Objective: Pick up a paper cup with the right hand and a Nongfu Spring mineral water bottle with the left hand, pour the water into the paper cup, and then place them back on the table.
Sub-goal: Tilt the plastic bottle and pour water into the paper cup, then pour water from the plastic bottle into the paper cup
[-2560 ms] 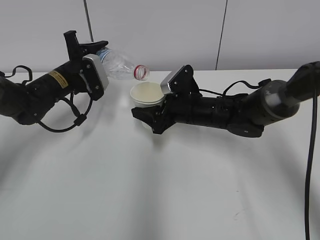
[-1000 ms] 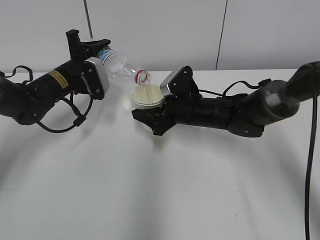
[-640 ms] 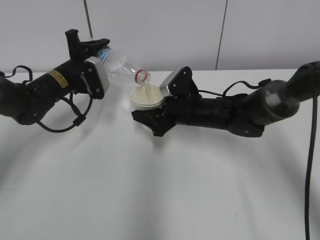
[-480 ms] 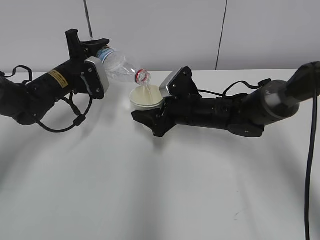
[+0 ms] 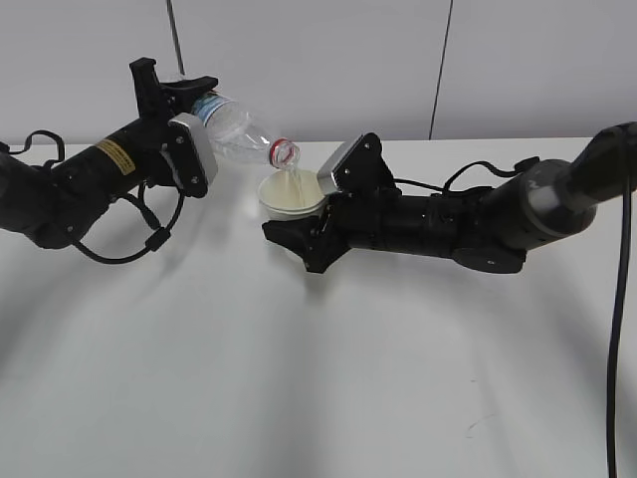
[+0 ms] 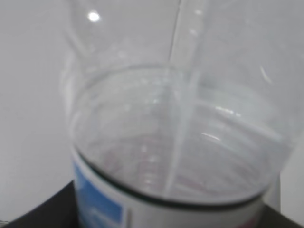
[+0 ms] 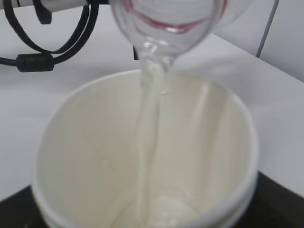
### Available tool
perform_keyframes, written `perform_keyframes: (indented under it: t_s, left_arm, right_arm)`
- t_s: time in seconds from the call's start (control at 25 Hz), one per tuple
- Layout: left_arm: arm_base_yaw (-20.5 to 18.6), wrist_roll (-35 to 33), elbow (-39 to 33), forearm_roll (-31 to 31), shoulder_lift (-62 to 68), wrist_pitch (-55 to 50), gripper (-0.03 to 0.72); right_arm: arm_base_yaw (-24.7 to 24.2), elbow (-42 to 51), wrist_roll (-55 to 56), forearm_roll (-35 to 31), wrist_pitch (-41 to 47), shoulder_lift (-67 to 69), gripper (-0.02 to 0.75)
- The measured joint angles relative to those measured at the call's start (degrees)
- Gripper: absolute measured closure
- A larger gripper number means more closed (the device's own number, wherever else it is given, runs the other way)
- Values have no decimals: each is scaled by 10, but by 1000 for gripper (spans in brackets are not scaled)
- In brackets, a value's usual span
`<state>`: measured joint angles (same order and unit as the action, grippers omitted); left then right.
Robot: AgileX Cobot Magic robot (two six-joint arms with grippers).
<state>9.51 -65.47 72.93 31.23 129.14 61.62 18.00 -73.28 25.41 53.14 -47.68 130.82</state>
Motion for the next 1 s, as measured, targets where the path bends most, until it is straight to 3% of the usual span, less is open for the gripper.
perform_keyframes:
  t_s: [1.0]
  left_arm:
    - [0,-20,0,-1,0,2,323]
  right_arm:
    - [0,0,0,12,2,0,215]
